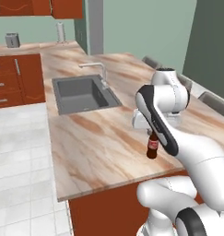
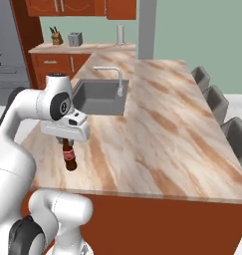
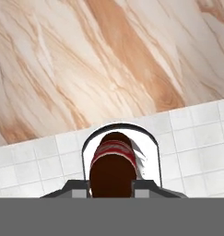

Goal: Move the drinks to the dining counter.

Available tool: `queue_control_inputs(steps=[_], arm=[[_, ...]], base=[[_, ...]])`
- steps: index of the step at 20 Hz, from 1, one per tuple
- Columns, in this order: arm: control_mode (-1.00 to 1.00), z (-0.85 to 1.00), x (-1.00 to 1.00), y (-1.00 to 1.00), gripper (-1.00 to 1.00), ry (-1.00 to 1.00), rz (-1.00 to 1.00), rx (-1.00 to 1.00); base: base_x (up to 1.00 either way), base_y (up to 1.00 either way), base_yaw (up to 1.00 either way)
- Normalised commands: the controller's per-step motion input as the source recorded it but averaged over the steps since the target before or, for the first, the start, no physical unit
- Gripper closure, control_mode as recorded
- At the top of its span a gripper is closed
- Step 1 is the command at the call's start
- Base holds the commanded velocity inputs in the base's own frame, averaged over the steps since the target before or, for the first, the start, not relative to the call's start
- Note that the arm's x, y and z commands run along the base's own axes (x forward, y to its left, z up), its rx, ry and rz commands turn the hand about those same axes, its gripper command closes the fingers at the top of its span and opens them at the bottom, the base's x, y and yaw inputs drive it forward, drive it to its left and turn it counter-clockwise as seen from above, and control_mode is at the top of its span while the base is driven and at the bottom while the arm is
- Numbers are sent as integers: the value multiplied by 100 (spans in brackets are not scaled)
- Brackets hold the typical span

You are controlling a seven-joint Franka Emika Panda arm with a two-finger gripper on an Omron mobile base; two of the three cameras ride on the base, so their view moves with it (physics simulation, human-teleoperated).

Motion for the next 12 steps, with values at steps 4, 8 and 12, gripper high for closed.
queue_control_inputs(steps=[4,8,12], arm=[[100,0,0,0,100,0,0,0],[100,0,0,0,100,0,0,0],[100,0,0,0,100,0,0,0]], base=[[-9,-62,4],[8,-98,12],[4,-100,13]])
